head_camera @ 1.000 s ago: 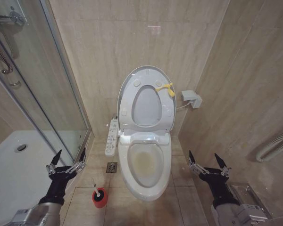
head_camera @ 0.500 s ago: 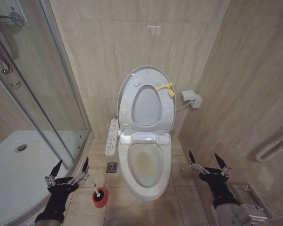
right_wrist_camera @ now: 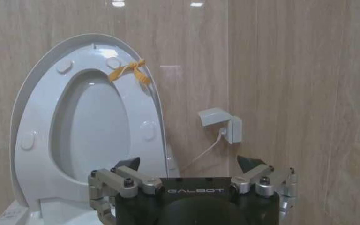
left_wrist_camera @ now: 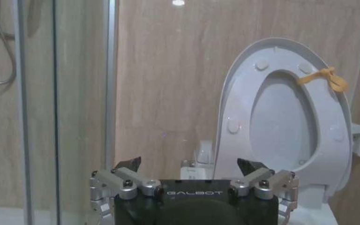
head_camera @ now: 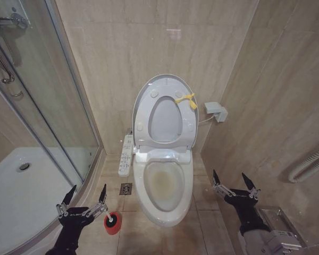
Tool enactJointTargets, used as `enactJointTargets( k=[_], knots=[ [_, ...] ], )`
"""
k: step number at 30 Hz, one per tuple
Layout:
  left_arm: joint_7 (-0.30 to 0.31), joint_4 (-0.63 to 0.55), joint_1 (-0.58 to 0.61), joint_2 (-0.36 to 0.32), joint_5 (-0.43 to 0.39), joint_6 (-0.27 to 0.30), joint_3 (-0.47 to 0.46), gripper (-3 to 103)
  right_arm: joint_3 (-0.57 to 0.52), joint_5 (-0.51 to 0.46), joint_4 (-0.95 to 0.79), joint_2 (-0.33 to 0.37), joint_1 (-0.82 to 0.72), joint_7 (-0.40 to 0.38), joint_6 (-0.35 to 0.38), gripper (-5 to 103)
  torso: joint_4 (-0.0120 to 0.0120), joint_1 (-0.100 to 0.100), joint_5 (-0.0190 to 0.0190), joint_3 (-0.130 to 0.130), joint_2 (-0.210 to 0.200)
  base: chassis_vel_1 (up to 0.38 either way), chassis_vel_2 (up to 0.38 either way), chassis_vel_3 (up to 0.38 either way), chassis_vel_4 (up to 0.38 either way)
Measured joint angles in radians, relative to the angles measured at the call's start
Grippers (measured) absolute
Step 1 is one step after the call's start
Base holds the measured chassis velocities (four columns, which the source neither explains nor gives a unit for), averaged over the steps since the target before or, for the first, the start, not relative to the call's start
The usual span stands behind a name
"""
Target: Open the toilet lid, clean the toilet bowl with a toilet brush, close the toilet lid, and flush.
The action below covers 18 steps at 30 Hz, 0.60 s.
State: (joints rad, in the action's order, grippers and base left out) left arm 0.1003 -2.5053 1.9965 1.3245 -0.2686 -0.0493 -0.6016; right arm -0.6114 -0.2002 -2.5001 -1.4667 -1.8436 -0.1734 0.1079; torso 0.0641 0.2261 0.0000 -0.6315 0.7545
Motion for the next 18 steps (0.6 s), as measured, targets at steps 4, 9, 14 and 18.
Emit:
enactJointTargets(
  k=[4,9,14,18],
  knots=[
    [-0.009,0.001,0.013,0.006,0.033,-0.014,0.004,100,0.0,0.0,0.0,0.0,0.0,0.0,0.0,100,-0.0001,0.0,0.0,0.0,0.0,0.0,0.0,0.0,0.0],
    [-0.013,0.002,0.017,0.007,0.05,-0.025,-0.011,100,0.0,0.0,0.0,0.0,0.0,0.0,0.0,100,0.0,0.0,0.0,0.0,0.0,0.0,0.0,0.0,0.0],
    [-0.013,0.003,0.017,0.006,0.049,-0.025,-0.02,100,0.0,0.0,0.0,0.0,0.0,0.0,0.0,100,0.0,0.0,0.0,0.0,0.0,0.0,0.0,0.0,0.0],
    [-0.012,0.004,0.021,0.005,0.05,-0.025,-0.021,100,0.0,0.0,0.0,0.0,0.0,0.0,0.0,100,0.0,0.0,0.0,0.0,0.0,0.0,0.0,0.0,0.0]
  ],
)
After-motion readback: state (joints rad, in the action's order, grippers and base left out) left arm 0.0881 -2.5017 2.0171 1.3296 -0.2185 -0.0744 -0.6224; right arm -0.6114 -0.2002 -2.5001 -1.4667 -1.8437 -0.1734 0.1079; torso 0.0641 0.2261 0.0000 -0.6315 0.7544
